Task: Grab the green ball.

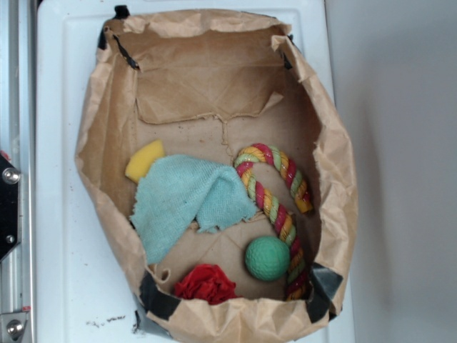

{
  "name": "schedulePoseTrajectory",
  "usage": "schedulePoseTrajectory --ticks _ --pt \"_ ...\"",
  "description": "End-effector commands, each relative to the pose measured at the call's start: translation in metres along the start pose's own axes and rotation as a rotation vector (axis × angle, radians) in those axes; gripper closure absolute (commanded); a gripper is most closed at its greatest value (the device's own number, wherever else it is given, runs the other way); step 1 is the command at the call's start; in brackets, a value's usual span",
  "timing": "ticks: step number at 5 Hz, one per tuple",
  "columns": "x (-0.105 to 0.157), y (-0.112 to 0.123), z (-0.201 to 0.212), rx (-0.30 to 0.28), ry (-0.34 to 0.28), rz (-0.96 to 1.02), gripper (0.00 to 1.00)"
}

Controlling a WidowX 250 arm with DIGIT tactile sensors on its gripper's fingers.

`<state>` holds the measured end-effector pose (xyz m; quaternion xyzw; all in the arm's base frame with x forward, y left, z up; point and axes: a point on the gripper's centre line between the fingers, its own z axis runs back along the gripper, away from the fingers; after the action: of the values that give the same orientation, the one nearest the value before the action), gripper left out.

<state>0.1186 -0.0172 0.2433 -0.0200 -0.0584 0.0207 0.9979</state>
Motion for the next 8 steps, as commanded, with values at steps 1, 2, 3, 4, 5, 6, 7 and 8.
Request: schedulePoseTrajectory --ticks 1,2,3,4,5,6,7,8 --pt "0.0 0.0 0.0 0.0 0.0 0.0 0.0" --pt "0.034 -0.022 0.003 -0.047 -0.034 0.038 0.0" --pt "0.077 -0.017 -0.005 -0.081 -0.098 0.092 0.0" --pt "0.104 -0.005 -0.031 -0.086 -0.104 0.104 0.0" --pt "0.121 0.015 -0.07 -0.024 -0.125 0.089 0.0" --pt "0.13 0.036 -0.099 -0.003 -0.087 0.107 0.0" --pt "0.137 0.045 -0.119 -0.008 -0.06 0.119 0.0" --pt "0.135 0.024 -0.14 -0.078 -0.042 0.09 0.0"
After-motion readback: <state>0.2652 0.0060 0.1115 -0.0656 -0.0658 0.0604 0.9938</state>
